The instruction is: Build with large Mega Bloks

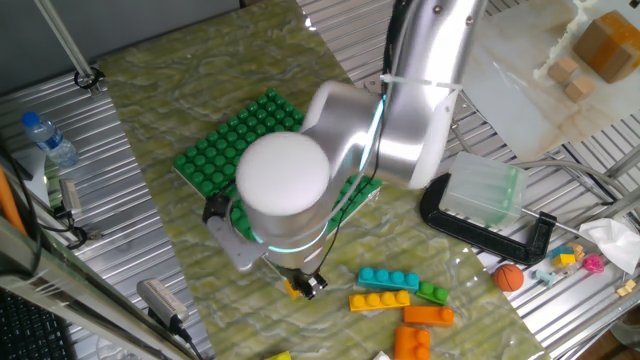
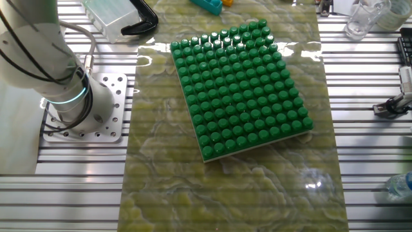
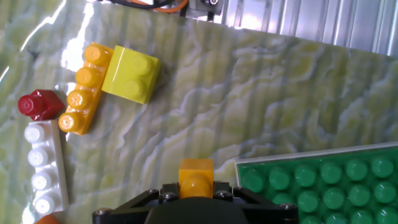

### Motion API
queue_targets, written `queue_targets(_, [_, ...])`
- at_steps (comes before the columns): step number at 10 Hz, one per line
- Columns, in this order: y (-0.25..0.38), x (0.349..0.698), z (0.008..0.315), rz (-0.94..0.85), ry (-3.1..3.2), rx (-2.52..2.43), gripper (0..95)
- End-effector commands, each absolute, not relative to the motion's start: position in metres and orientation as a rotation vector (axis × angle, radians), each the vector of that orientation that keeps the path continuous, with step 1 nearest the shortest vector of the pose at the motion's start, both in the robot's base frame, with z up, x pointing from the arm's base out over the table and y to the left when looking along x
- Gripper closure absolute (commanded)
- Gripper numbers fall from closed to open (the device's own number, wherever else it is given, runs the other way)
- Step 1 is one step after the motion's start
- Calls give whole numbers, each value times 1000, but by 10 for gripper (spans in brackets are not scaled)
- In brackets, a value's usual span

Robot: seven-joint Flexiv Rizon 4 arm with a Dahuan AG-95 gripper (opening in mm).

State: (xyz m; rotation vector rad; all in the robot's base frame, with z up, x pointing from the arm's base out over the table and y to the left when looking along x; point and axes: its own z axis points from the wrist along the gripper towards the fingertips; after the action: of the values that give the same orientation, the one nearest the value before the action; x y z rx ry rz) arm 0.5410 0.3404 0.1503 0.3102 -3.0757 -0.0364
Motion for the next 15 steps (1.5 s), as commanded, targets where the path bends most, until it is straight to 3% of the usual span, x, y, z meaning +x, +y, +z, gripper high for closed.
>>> queue_targets(1, [340, 541, 150, -40, -3090, 183, 950])
queue_targets(15, [340, 541, 150, -167, -3062, 587, 950])
